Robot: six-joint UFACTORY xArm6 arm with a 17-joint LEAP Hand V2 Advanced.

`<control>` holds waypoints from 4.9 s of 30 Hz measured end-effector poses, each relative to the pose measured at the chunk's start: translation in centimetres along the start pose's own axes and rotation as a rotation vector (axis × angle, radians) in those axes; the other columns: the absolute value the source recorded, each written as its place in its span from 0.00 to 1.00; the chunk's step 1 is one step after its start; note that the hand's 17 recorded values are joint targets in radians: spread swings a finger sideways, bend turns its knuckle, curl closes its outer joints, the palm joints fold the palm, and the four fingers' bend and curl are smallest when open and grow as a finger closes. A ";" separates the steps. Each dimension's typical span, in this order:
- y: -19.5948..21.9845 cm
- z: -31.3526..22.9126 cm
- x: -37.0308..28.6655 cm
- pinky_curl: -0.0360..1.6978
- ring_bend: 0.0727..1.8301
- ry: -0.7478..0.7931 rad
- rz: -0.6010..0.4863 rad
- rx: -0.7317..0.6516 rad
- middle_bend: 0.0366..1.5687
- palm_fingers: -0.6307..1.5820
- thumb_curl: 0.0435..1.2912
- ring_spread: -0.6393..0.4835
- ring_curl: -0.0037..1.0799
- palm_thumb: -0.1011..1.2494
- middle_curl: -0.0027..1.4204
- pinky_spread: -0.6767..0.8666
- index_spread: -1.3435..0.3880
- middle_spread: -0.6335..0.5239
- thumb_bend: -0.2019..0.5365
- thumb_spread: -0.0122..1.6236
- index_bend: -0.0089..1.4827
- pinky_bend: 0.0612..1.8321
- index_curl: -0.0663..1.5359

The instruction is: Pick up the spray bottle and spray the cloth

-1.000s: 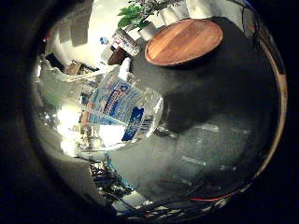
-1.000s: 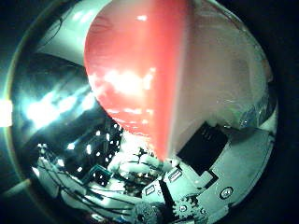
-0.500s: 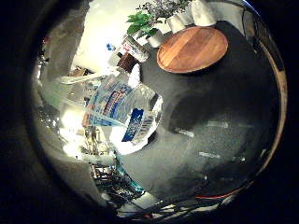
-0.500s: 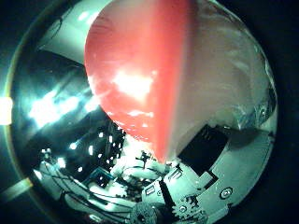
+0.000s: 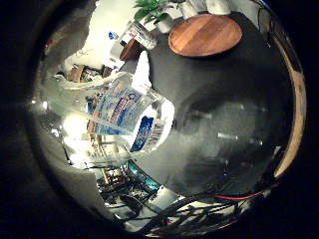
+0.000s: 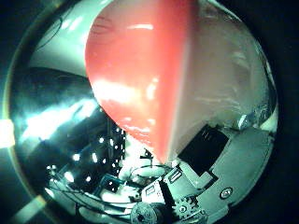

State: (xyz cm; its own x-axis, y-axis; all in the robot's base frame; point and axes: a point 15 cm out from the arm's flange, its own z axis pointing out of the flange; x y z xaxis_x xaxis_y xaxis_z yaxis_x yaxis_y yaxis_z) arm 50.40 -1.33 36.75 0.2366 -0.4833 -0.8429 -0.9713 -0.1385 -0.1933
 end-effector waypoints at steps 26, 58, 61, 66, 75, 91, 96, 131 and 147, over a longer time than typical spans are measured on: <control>8.8 8.6 -9.5 0.88 0.70 0.047 -0.015 -0.603 0.77 0.78 0.30 0.33 0.83 0.73 0.69 0.28 0.63 0.37 0.26 0.75 0.79 0.54 0.56; 8.9 10.1 -5.5 0.89 0.71 0.050 0.096 -0.661 0.79 0.78 0.39 0.34 0.83 0.81 0.65 0.31 0.64 0.38 0.26 0.73 0.78 0.55 0.56; 8.9 9.8 -5.8 0.89 0.71 0.055 0.089 -0.656 0.79 0.78 0.39 0.35 0.83 0.81 0.65 0.31 0.63 0.38 0.26 0.73 0.78 0.55 0.56; 9.2 9.2 -7.3 0.90 0.71 0.049 0.068 -0.648 0.79 0.77 0.40 0.35 0.82 0.81 0.65 0.31 0.63 0.38 0.26 0.73 0.78 0.55 0.56; 9.2 9.3 -8.3 0.90 0.71 0.068 0.065 -0.646 0.79 0.78 0.41 0.35 0.82 0.80 0.66 0.32 0.63 0.38 0.26 0.74 0.77 0.55 0.56; 6.3 12.7 -1.1 0.90 0.71 0.082 0.188 -0.591 0.79 0.78 0.41 0.35 0.82 0.80 0.66 0.33 0.63 0.38 0.26 0.74 0.77 0.54 0.57; 6.4 12.5 -3.4 0.90 0.71 0.095 0.146 -0.587 0.79 0.78 0.41 0.35 0.82 0.80 0.66 0.33 0.63 0.38 0.26 0.74 0.77 0.54 0.57; 0.2 20.2 -23.4 0.90 0.70 -0.017 -0.275 -0.217 0.80 0.77 0.41 0.34 0.83 0.80 0.64 0.34 0.63 0.39 0.26 0.76 0.77 0.55 0.57; 0.3 31.1 -25.6 0.90 0.70 -0.035 -0.391 -0.104 0.81 0.77 0.41 0.34 0.84 0.80 0.64 0.34 0.63 0.39 0.26 0.76 0.76 0.54 0.58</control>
State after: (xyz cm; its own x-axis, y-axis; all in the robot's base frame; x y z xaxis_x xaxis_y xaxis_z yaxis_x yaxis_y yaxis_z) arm 43.31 37.86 42.62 0.5848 -0.3478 -0.7329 -0.8006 -0.3932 -0.4522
